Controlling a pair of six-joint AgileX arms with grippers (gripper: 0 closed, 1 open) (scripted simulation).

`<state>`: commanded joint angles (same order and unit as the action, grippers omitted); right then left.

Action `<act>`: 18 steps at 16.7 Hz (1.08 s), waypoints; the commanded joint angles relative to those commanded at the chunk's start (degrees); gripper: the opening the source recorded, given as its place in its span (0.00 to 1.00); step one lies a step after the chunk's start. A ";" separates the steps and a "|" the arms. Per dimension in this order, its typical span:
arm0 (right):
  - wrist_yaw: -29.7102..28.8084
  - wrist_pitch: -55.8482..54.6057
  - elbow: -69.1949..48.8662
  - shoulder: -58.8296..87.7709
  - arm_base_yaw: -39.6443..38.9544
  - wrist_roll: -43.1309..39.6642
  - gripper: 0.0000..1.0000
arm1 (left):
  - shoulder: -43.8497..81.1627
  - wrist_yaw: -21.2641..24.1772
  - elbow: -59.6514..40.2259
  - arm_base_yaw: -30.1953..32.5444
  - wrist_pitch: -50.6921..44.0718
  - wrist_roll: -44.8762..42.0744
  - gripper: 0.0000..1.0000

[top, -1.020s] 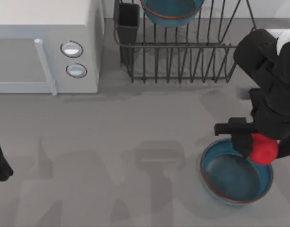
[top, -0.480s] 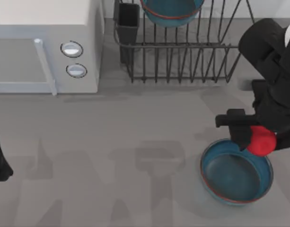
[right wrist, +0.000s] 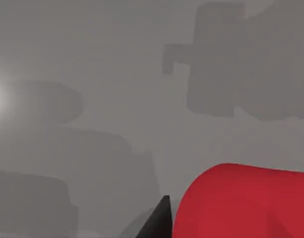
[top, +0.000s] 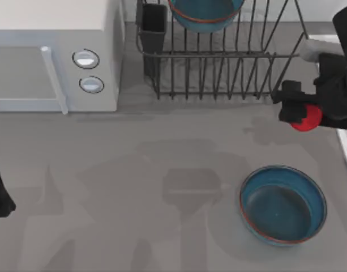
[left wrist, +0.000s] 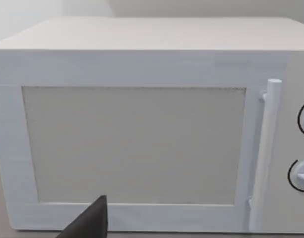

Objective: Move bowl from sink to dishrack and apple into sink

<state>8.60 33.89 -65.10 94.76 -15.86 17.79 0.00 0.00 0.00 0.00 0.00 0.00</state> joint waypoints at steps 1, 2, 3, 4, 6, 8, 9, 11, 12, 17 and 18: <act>1.32 -5.60 1.32 -0.22 2.47 -1.13 0.00 | 0.00 0.00 0.00 0.00 0.00 0.00 1.00; 2.68 -11.25 2.72 -0.48 5.18 -2.13 0.00 | 0.00 0.00 0.00 0.00 0.00 0.00 1.00; 4.10 -16.85 4.20 -0.79 8.12 -3.01 0.00 | 0.00 0.00 0.00 0.00 0.00 0.00 1.00; 5.57 -22.46 5.80 -1.20 11.28 -3.82 0.00 | 0.00 0.00 0.00 0.00 0.00 0.00 1.00; 8.57 -34.39 9.43 -2.56 17.99 -5.38 0.00 | 0.00 0.00 0.00 0.00 0.00 0.00 1.00; 11.55 -46.96 13.41 -4.22 24.76 -7.02 0.00 | 0.00 0.00 0.00 0.00 0.00 0.00 1.00; 13.00 -52.92 15.47 -5.01 28.02 -7.93 0.00 | 0.00 0.00 0.00 0.00 0.00 0.00 1.00; 15.70 -63.78 19.62 -6.37 34.05 -9.97 0.00 | 0.00 0.00 0.00 0.00 0.00 0.00 1.00; 16.85 -68.61 21.66 -6.98 36.68 -11.07 0.00 | 0.00 0.00 0.00 0.00 0.00 0.00 1.00; 19.94 -83.95 29.75 -8.99 45.02 -15.94 0.00 | 0.00 0.00 0.00 0.00 0.00 0.00 1.00; 20.08 -85.17 30.55 -9.17 45.68 -16.46 0.00 | 0.00 0.00 0.00 0.00 0.00 0.00 1.00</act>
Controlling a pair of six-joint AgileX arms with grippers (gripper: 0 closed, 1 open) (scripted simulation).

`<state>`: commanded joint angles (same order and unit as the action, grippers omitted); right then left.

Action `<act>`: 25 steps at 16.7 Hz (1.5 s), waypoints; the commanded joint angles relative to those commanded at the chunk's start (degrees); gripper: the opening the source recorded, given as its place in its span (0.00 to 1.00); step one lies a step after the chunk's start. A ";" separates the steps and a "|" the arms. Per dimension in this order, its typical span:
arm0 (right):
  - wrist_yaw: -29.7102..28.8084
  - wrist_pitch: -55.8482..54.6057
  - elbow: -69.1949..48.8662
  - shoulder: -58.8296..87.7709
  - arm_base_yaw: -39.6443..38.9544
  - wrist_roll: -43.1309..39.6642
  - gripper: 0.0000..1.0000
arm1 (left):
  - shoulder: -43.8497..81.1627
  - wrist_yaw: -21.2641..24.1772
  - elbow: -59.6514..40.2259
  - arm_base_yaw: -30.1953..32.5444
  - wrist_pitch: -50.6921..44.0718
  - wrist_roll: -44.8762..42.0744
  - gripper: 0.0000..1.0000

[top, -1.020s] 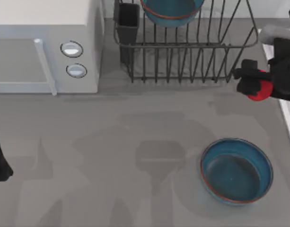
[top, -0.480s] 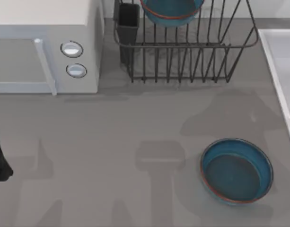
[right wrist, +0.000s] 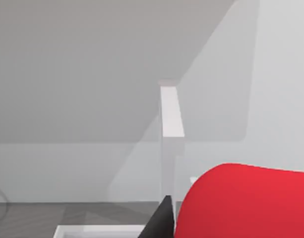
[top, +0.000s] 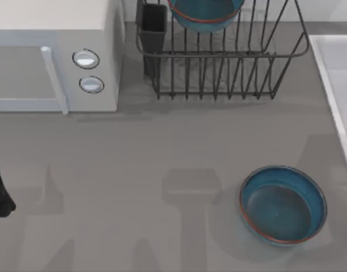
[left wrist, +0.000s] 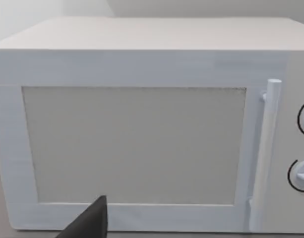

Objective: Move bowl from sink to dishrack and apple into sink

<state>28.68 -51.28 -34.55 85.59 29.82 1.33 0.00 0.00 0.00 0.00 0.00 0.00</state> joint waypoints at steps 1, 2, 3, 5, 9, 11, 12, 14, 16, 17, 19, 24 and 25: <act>0.06 -0.60 0.39 -0.05 0.32 -0.27 0.00 | 0.00 0.00 0.00 0.00 0.00 0.00 1.00; 0.06 -0.64 0.41 -0.05 0.34 -0.28 0.00 | 0.00 0.00 0.00 0.00 0.00 0.00 1.00; 0.06 -0.64 0.41 -0.05 0.34 -0.28 0.00 | 0.00 0.00 0.00 0.00 0.00 0.00 1.00; 0.06 -0.64 0.41 -0.05 0.34 -0.28 0.00 | 0.00 0.00 0.00 0.00 0.00 0.00 1.00; -0.04 -2.64 0.42 2.31 0.28 -0.17 0.00 | 0.00 0.00 0.00 0.00 0.00 0.00 1.00; 0.03 -7.10 0.85 6.66 0.45 -0.21 0.00 | 0.00 0.00 0.00 0.00 0.00 0.00 1.00; 0.08 -10.25 1.19 9.63 0.53 -0.23 0.00 | 0.00 0.00 0.00 0.00 0.00 0.00 1.00; 0.16 -18.25 2.11 16.60 0.65 -0.22 0.00 | 0.00 0.00 0.00 0.00 0.00 0.00 1.00; 0.13 -27.57 3.30 24.04 0.70 -0.22 0.00 | 0.00 0.00 0.00 0.00 0.00 0.00 1.00; 0.07 -32.11 3.94 27.60 0.68 -0.23 0.00 | 0.00 0.00 0.00 0.00 0.00 0.00 1.00; -0.11 -39.72 5.11 33.83 0.61 -0.29 0.00 | 0.00 0.00 0.00 0.00 0.00 0.00 1.00; -0.47 -48.09 6.51 41.40 0.43 -0.50 0.00 | 0.00 0.00 0.00 0.00 0.00 0.00 1.00; -0.47 -48.09 6.51 41.40 0.43 -0.50 0.00 | 0.00 0.00 0.00 0.00 0.00 0.00 1.00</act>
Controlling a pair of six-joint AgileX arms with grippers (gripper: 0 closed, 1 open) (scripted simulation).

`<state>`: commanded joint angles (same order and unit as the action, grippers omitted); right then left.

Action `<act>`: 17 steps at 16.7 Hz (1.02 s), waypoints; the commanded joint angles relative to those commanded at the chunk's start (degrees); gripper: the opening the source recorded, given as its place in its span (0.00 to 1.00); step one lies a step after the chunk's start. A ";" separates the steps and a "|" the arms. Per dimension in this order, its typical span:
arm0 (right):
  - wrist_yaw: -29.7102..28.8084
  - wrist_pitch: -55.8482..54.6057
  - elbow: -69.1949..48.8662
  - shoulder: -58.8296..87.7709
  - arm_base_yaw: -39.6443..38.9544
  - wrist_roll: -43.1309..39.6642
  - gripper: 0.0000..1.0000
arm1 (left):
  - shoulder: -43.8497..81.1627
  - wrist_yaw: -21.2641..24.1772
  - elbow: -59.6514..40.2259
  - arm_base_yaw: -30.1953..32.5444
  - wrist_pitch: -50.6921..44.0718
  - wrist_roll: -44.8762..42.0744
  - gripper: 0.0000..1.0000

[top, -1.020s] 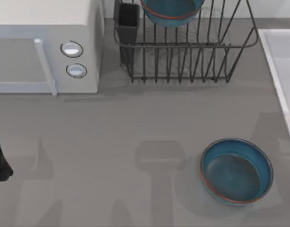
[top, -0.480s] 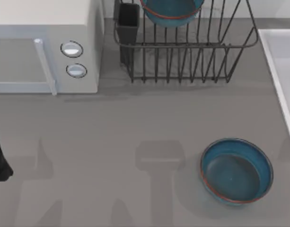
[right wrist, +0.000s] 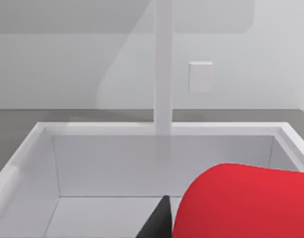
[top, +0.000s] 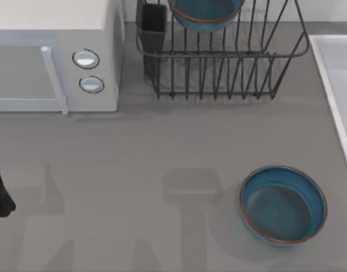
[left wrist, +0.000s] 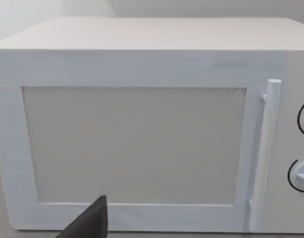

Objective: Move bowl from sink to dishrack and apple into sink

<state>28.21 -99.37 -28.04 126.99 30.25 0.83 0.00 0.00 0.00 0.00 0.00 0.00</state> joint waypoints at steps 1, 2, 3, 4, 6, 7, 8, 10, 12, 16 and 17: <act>0.00 0.00 0.00 0.00 0.00 0.00 0.00 | 0.00 0.00 0.00 0.00 0.00 0.00 1.00; 0.00 0.00 0.00 0.00 0.00 0.00 0.00 | 0.00 0.00 0.00 0.00 0.00 0.00 1.00; 0.00 0.00 0.00 0.00 0.00 0.00 0.00 | 0.00 0.00 0.00 0.00 0.00 0.00 1.00; 0.00 0.00 0.00 0.00 0.00 0.00 0.08 | 0.00 0.00 0.00 0.00 0.00 0.00 1.00; 0.00 0.00 0.00 0.00 0.00 0.00 0.23 | 0.00 0.00 0.00 0.00 0.00 0.00 1.00; 0.00 0.00 0.00 0.00 0.00 0.00 0.30 | 0.00 0.00 0.00 0.00 0.00 0.00 1.00; 0.00 0.00 0.00 0.00 0.00 0.00 0.38 | 0.00 0.00 0.00 0.00 0.00 0.00 1.00; 0.00 0.00 0.00 0.00 0.00 0.00 0.53 | 0.00 0.00 0.00 0.00 0.00 0.00 1.00; 0.00 0.00 0.00 0.00 0.00 0.00 0.68 | 0.00 0.00 0.00 0.00 0.00 0.00 1.00; 0.00 0.00 0.00 0.00 0.00 0.00 0.98 | 0.00 0.00 0.00 0.00 0.00 0.00 1.00; 0.00 0.00 0.00 0.00 0.00 0.00 1.00 | 0.00 0.00 0.00 0.00 0.00 0.00 1.00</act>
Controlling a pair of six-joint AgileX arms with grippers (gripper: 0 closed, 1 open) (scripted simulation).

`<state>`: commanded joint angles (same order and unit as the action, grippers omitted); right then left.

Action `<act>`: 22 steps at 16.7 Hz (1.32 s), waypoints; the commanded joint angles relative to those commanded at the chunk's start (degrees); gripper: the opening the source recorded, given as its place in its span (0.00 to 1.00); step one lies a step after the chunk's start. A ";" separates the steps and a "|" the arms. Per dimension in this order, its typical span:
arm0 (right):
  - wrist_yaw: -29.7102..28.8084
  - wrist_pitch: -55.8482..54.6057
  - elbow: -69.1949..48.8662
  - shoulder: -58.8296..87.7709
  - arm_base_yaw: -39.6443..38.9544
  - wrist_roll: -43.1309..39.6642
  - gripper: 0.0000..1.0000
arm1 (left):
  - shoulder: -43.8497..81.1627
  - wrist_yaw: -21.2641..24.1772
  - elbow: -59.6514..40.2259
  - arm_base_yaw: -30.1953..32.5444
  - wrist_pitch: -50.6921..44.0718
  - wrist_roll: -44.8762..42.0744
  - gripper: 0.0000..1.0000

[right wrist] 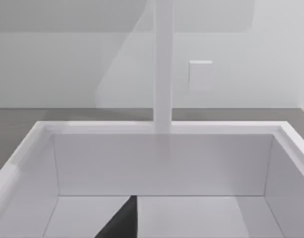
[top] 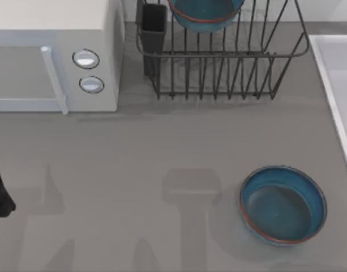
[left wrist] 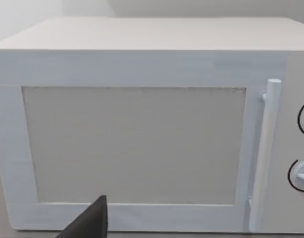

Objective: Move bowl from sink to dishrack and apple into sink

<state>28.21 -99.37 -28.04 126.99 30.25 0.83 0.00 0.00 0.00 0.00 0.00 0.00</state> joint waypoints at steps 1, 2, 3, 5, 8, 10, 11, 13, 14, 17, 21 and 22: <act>0.00 0.00 0.00 0.00 0.00 0.00 1.00 | 0.00 0.00 0.00 0.00 0.00 0.00 1.00; 0.00 0.00 0.00 0.00 0.00 0.00 1.00 | 0.00 0.00 0.00 0.00 0.00 0.00 1.00; 0.00 0.00 0.00 0.00 0.00 0.00 1.00 | 0.00 0.00 0.00 0.00 0.00 0.00 1.00; 0.00 0.00 0.00 0.00 0.00 0.00 1.00 | 0.00 0.00 0.00 0.00 0.00 0.00 1.00; 0.00 0.01 -0.04 -0.02 -0.01 0.00 1.00 | 0.00 0.00 0.00 0.00 0.00 0.00 1.00; -0.16 0.37 0.02 -0.58 -0.11 -0.02 1.00 | 0.00 0.00 0.00 0.00 0.00 0.00 1.00; -0.50 1.14 0.18 -1.74 -0.37 -0.06 1.00 | 0.00 0.00 0.00 0.00 0.00 0.00 1.00; -1.56 4.00 0.84 -5.86 -1.35 -0.18 1.00 | 0.00 0.00 0.00 0.00 0.00 0.00 1.00; -2.27 6.14 1.38 -8.81 -2.08 -0.24 1.00 | 0.00 0.00 0.00 0.00 0.00 0.00 1.00; -4.96 15.60 3.93 -21.11 -5.12 -0.38 1.00 | 0.00 0.00 0.00 0.00 0.00 0.00 1.00; -9.67 34.56 9.45 -45.36 -10.52 -0.30 1.00 | 0.00 0.00 0.00 0.00 0.00 0.00 1.00; -11.01 40.15 11.11 -52.74 -12.01 -0.24 1.00 | 0.00 0.00 0.00 0.00 0.00 0.00 1.00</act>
<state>17.20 -59.22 -16.92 74.25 18.24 0.60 0.00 0.00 0.00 0.00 0.00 0.00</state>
